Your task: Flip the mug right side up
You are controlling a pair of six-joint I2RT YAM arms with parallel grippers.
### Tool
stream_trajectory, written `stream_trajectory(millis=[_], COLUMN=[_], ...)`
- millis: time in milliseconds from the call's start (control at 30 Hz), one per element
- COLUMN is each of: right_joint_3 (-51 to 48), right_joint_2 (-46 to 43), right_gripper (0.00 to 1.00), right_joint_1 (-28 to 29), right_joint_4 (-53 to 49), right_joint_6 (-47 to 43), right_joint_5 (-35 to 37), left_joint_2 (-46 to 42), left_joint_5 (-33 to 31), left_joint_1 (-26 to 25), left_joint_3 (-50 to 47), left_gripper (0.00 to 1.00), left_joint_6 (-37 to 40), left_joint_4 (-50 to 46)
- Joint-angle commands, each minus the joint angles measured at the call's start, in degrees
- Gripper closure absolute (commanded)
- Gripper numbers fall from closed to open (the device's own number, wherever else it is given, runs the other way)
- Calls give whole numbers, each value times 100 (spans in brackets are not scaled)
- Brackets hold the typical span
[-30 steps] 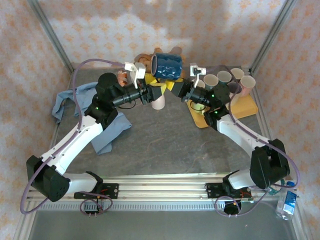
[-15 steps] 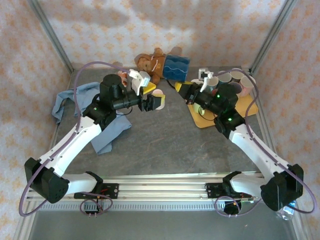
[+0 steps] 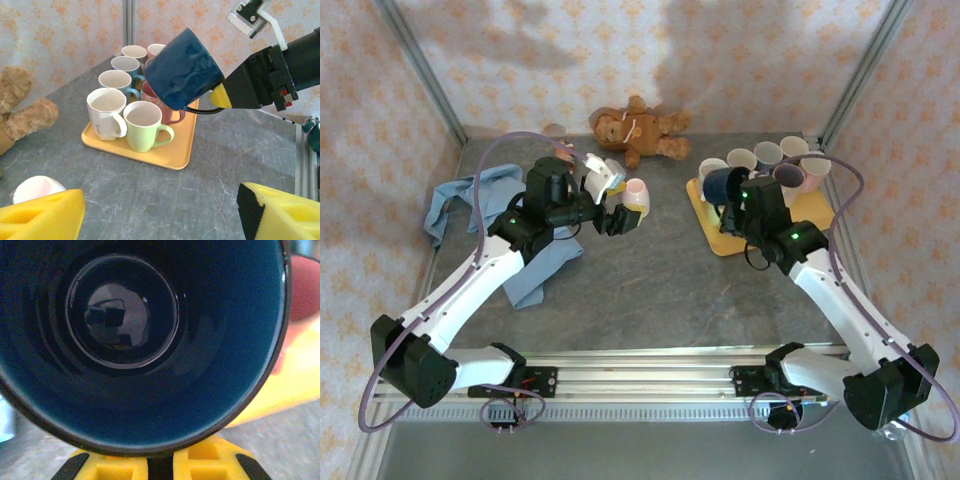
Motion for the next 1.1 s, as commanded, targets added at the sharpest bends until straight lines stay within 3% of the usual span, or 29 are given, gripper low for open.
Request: stream_trajectory(millis=[0, 233, 667, 800, 1067], right_joint_3=[350, 468, 974, 1371, 2073], right_joint_2=[-4, 351, 1808, 2439, 3522], right_gripper=[100, 100, 100, 100, 100], right_joint_1=[-235, -917, -2891, -3225, -3361], right_joint_4=[-741, -1490, -1140, -989, -864], right_joint_6=[457, 759, -108, -311, -561], right_joint_5=[841, 1331, 873, 834, 1082], left_joint_2=[-19, 77, 489, 610, 794], left_joint_5=[-40, 46, 278, 266, 27], left_joint_1=[30, -83, -525, -568, -583], left_joint_3=[-73, -66, -72, -16, -80], left_gripper=[20, 19, 20, 20, 20], left_joint_6=[199, 266, 609, 663, 611], left_joint_4=[-60, -168, -312, -320, -202])
